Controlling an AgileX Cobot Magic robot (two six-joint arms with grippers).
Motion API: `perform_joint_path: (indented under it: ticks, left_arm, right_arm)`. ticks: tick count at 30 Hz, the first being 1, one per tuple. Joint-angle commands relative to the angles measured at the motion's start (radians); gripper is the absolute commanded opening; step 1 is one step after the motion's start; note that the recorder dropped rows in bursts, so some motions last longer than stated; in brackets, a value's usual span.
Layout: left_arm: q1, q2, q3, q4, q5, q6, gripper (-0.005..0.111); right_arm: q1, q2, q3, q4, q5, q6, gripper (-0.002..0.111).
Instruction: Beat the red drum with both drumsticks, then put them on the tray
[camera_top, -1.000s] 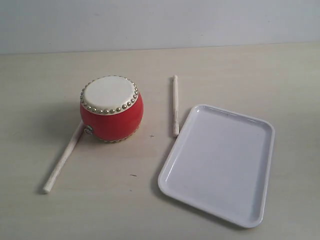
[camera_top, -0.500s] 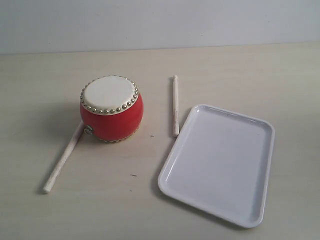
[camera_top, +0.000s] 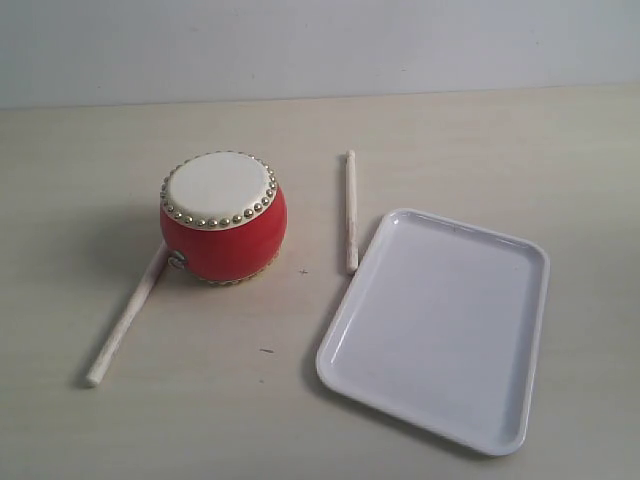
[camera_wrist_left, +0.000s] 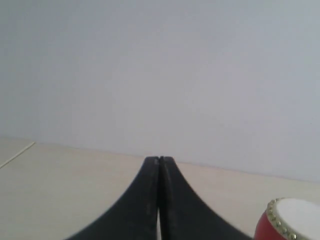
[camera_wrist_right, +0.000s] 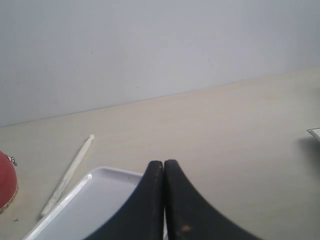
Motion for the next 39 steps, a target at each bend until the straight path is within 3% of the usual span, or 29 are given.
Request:
perform_joint_path:
  ticks: [1,6,9,16,18,25,32,39]
  left_arm:
    - [0.001,-0.004,0.004,-0.015,-0.165,-0.051,0.0]
    - [0.001,-0.004,0.004,-0.03,-0.318,-0.418,0.0]
    - [0.001,-0.004,0.004,-0.03,-0.389,-0.516,0.0]
    - [0.003,-0.004,-0.068,-0.064,-0.438,-0.534,0.0]
    - [0.003,0.033,-0.125,-0.071,-0.432,-0.434,0.0]
    - [0.003,0.419,-0.482,-0.184,0.049,-0.034,0.0]
    - [0.003,0.91,-0.841,-0.177,0.743,0.296,0.0]
    - [0.003,1.172,-0.831,-0.207,0.875,0.358,0.0]
  right_arm:
    - [-0.006,-0.006,0.005,0.002,-0.008,-0.003,0.0]
    - [-0.006,-0.006,0.005,0.002,-0.008,-0.003,0.0]
    - [-0.006,-0.006,0.005,0.002,-0.006,-0.003,0.0]
    - [-0.006,-0.006,0.005,0.002,-0.006,-0.003,0.0]
    - [-0.006,-0.006,0.005,0.002,-0.006,-0.003,0.0]
    - [-0.006,-0.006,0.005,0.002,-0.006,-0.003,0.0]
    - [-0.006,-0.006,0.005,0.002,-0.006,-0.003,0.0]
    - [-0.006,-0.006,0.005,0.002,-0.006,-0.003,0.0]
